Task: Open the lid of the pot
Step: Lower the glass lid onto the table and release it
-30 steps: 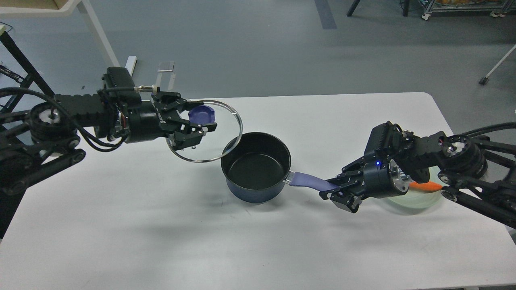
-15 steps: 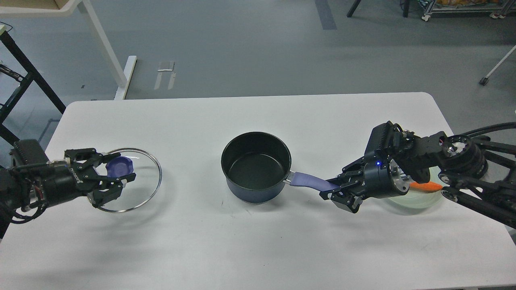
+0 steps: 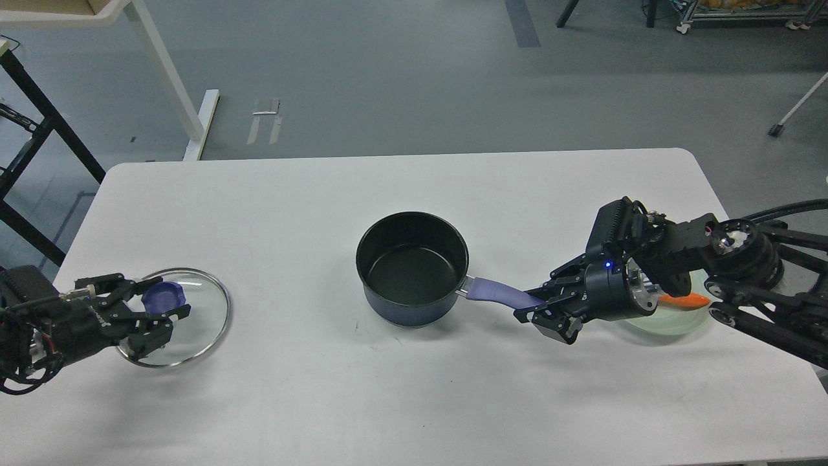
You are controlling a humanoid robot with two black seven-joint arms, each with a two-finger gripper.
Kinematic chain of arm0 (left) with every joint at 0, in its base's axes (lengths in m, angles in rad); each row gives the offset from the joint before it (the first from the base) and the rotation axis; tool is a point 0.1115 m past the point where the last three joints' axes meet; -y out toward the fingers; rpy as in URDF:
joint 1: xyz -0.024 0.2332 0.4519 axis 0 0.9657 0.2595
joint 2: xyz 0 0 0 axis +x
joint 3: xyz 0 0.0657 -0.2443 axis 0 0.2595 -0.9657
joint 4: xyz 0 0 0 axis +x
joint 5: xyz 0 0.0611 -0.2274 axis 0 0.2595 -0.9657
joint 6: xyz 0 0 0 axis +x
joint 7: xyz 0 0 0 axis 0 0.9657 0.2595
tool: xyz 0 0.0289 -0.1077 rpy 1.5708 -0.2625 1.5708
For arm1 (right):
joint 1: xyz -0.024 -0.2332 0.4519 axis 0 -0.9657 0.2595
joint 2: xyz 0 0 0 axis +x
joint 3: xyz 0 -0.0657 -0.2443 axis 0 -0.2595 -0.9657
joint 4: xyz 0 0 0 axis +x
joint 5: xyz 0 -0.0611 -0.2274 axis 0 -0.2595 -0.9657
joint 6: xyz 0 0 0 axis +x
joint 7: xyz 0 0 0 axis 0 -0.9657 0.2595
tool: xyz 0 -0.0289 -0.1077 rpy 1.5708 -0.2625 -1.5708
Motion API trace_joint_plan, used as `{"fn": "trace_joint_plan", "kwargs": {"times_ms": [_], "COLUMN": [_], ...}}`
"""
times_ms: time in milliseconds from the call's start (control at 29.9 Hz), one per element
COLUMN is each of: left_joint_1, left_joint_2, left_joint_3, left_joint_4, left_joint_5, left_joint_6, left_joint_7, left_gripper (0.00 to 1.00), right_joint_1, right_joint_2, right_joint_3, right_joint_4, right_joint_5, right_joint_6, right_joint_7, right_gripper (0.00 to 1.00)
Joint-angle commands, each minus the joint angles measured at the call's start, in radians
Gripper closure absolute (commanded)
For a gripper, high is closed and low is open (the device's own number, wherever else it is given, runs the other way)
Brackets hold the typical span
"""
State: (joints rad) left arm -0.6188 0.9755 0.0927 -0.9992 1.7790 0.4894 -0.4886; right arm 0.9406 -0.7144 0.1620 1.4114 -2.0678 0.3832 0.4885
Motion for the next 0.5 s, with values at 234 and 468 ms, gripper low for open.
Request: {"fn": "trace_joint_plan", "kwargs": {"times_ms": [234, 468], "left_joint_1": [0.008, 0.004], "left_joint_2": [-0.031, -0.028], "left_joint_3": [0.001, -0.004], "left_joint_4": [0.027, 0.025], "left_joint_5": [-0.03, -0.026], "left_joint_6": [-0.001, -0.001], "left_joint_7": [0.0, 0.0], "left_gripper": [0.3, 0.08], "right_joint_1": [0.0, 0.0], "right_joint_2": [0.0, 0.001], "right_joint_3": [-0.001, -0.001], "right_joint_4": [0.0, 0.0], "right_joint_5": [0.0, 0.0], "right_joint_6": [0.0, 0.0], "right_joint_7": [0.0, 0.0], "right_gripper": [0.7, 0.7]}}
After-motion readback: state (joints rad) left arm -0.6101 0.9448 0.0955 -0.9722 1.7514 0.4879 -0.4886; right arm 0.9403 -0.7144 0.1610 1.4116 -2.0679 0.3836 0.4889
